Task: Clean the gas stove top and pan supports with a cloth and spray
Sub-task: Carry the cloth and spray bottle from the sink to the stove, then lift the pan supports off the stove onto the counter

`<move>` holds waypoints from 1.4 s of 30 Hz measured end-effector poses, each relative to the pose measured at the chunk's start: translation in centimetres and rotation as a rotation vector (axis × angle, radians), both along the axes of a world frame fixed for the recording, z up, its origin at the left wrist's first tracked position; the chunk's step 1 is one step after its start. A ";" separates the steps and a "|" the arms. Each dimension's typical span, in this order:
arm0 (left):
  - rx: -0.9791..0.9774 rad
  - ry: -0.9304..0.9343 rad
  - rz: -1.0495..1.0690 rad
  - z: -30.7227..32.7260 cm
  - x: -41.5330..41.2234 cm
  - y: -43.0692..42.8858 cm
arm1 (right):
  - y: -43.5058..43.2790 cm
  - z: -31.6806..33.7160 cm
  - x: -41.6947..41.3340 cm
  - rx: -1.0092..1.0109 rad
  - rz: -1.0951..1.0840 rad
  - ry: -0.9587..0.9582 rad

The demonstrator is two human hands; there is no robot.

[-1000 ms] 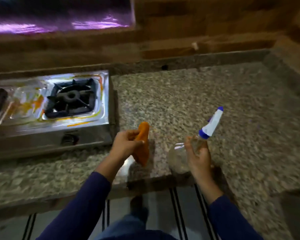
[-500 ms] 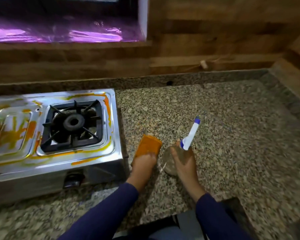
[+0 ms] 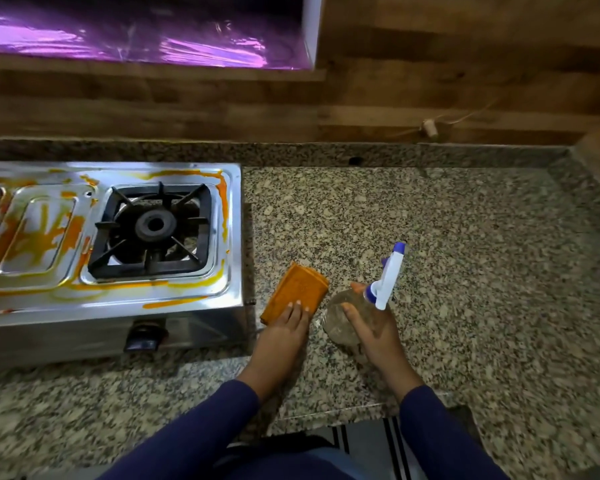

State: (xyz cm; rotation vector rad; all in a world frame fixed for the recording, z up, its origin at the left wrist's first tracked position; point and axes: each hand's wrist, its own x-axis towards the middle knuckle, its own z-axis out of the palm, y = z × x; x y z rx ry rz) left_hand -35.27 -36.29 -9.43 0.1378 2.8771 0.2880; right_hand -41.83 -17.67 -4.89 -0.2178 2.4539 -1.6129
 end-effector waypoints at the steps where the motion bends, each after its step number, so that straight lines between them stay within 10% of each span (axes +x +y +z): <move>1: 0.012 0.010 0.008 -0.1 0.3 0.0 | 0.0 -0.1 0.0 0.008 0.009 0.004; 15: 0.374 0.400 0.024 6.6 6.0 -2.9 | -1.9 2.7 6.9 -0.155 -0.358 0.056; 25: 0.050 0.572 0.626 8.7 16.7 -18.4 | -19.4 7.5 6.0 -0.093 0.343 0.324; 32: -0.076 0.553 0.420 7.2 18.6 -26.5 | -30.1 6.5 2.6 0.462 0.213 0.492; 42: -0.016 0.695 0.043 7.0 19.5 -36.8 | -33.5 5.3 2.8 0.598 -0.184 0.551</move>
